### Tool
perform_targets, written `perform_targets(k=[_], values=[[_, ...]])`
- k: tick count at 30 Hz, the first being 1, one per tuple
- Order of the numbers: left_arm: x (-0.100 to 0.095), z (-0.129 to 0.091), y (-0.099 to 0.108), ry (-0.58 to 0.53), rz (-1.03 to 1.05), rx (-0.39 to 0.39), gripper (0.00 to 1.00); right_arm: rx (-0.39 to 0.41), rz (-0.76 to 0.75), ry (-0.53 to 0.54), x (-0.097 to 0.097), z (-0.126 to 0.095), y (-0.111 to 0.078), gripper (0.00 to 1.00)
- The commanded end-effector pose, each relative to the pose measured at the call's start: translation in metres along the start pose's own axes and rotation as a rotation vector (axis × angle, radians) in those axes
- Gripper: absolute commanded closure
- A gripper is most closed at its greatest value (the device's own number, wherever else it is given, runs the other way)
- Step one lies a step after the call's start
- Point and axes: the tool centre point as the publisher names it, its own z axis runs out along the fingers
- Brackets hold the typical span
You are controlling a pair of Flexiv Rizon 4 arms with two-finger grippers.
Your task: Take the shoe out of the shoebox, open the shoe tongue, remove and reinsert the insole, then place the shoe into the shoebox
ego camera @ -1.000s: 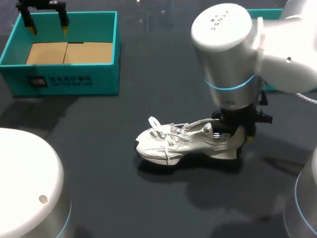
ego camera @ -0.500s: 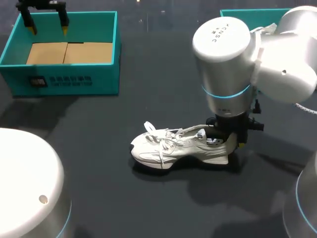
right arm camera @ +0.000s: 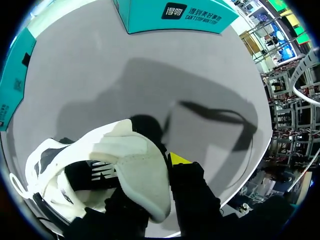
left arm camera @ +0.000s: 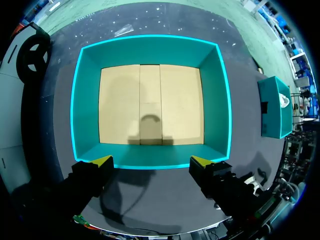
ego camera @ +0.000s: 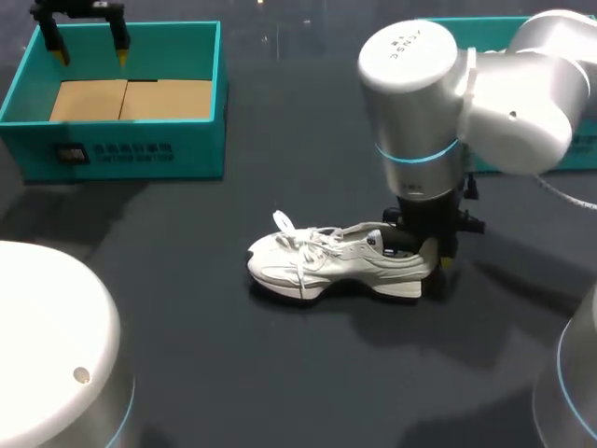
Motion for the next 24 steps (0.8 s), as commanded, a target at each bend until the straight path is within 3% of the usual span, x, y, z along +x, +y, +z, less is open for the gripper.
perform_targets(k=[1, 24], values=[[0.0, -0.001, 0.0, -0.001, 0.0, 0.0, 0.0, 0.005, 0.128, -0.229, 0.033, 0.009, 0.0, 1.0], [0.0, -0.001, 0.0, -0.001, 0.0, 0.0, 0.0, 0.038, 0.1, -0.26, 0.032, 0.028, -0.007, 1.0]])
